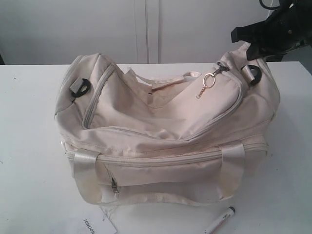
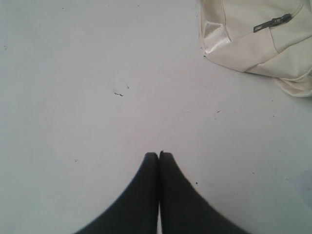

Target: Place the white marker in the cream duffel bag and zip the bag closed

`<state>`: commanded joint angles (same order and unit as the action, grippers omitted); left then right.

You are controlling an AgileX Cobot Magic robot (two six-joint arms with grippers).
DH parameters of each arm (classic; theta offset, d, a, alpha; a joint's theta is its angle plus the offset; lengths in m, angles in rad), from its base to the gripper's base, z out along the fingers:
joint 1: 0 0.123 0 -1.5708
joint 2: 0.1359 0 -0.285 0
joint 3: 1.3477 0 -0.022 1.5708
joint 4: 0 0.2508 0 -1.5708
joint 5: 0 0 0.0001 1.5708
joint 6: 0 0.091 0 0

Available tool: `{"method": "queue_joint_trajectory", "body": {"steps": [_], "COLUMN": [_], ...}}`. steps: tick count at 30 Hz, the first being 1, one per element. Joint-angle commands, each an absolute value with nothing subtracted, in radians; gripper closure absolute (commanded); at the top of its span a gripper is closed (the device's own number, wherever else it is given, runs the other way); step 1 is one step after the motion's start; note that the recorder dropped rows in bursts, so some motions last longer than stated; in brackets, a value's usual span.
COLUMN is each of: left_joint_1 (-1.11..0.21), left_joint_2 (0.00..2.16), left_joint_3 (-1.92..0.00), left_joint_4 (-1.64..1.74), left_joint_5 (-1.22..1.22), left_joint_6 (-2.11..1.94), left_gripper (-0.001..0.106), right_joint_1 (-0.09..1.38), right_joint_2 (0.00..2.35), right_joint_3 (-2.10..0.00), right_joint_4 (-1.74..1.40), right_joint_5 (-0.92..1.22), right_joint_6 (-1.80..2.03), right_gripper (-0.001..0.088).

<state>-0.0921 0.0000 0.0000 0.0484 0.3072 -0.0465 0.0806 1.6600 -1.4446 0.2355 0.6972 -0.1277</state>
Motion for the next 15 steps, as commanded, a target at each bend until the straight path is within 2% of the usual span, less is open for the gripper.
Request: {"method": "queue_joint_trajectory", "body": {"steps": [15], "left_joint_1": [-0.092], "left_joint_2": [0.000], "left_joint_3": [0.000], "left_joint_4": [0.048], "left_joint_5": [0.307], "left_joint_6": [-0.047], "left_gripper": [0.105], "right_joint_1": [0.081], "right_joint_2": [1.668], "right_joint_3": [-1.445], "right_joint_4": [0.235], "right_joint_5": [0.659], "right_joint_6": [-0.128], "right_gripper": [0.0868]}}
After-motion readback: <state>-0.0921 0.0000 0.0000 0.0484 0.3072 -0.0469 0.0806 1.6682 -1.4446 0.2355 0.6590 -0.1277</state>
